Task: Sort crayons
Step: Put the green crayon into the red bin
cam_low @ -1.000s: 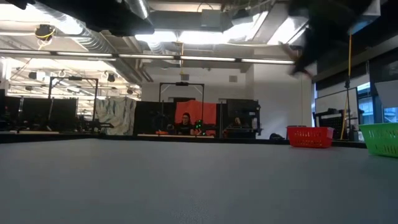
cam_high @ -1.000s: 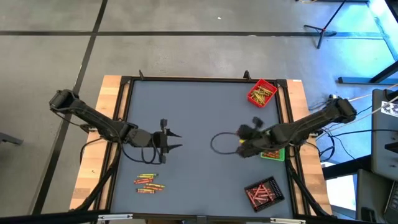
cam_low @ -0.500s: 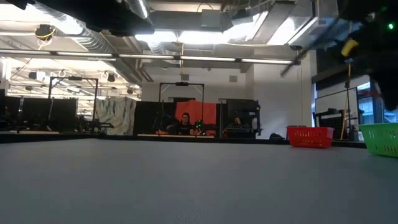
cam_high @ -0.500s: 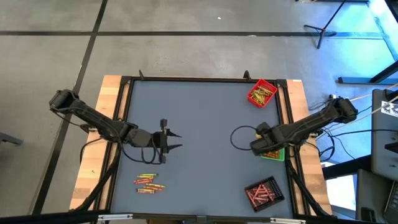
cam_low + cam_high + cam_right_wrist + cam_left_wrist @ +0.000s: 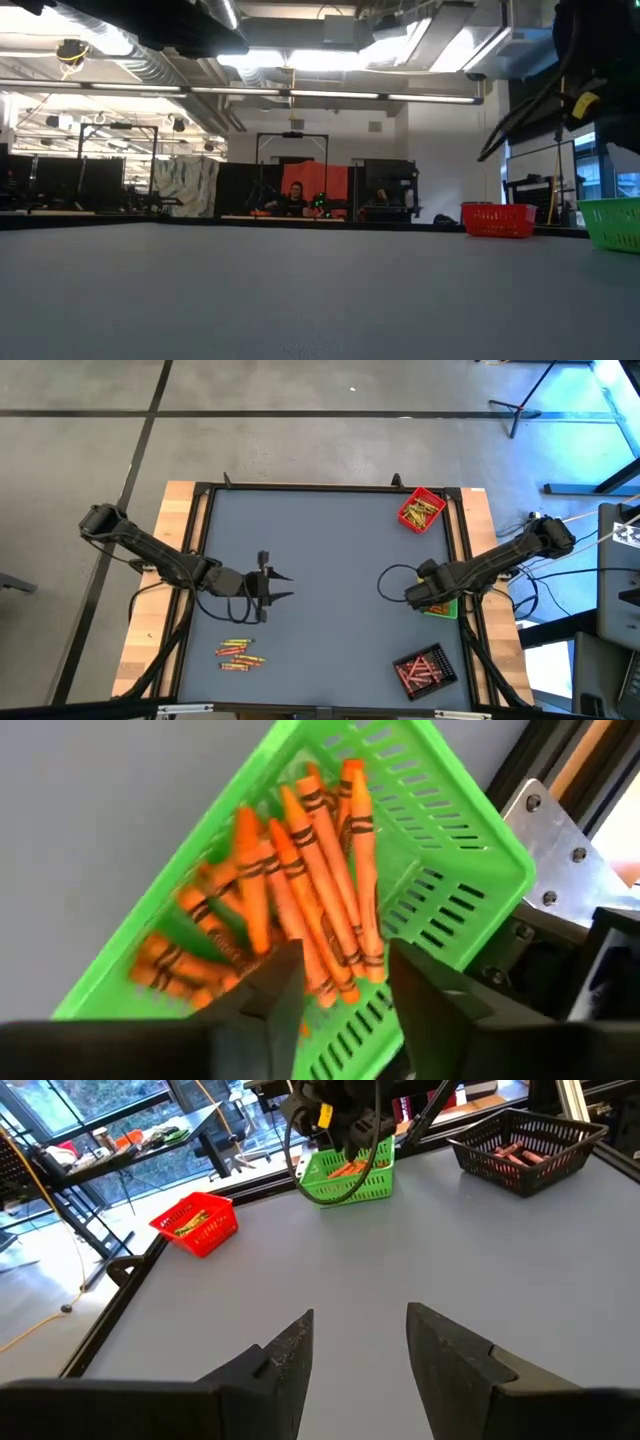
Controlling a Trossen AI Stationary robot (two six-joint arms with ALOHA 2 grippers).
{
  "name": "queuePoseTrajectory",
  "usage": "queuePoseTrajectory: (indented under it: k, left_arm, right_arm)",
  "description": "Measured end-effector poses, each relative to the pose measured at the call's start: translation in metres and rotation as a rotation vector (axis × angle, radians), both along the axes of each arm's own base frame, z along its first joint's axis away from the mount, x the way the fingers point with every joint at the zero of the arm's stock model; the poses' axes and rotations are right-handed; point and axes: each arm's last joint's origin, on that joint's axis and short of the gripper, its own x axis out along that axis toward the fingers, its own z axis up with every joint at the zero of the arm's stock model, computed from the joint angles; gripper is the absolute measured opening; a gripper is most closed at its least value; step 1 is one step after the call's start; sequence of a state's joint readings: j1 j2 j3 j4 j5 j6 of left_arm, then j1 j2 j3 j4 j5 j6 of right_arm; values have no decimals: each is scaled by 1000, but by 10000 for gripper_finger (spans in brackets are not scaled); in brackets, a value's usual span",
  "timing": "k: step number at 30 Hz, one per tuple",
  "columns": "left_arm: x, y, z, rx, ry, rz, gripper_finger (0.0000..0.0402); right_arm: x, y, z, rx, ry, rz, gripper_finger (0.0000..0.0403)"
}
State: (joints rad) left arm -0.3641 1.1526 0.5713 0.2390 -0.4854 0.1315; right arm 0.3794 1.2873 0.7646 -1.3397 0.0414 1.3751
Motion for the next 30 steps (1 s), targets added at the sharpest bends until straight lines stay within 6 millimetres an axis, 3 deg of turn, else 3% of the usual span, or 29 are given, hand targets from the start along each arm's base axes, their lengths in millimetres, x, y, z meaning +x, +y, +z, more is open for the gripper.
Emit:
queuePoseTrajectory:
  k: [4, 9, 16, 19, 30]
  left_arm:
    - [0, 0, 0, 1, 3, -1, 144]
    - [-3, -1, -10, -39, 111, -89, 144]
    - [-16, -6, -22, -265, 492, -184, 144]
    - [-21, -13, -29, -317, 648, -158, 144]
    - [-10, -61, -48, -473, 880, -69, 144]
  right_arm:
    - [14, 3, 20, -38, -115, 62, 180]
    - [47, 7, 42, -223, -443, 287, 190]
    - [87, 17, 52, -419, -803, 578, 188]
    - [97, 21, 53, -471, -862, 670, 188]
    - [133, 28, 39, -683, -857, 865, 188]
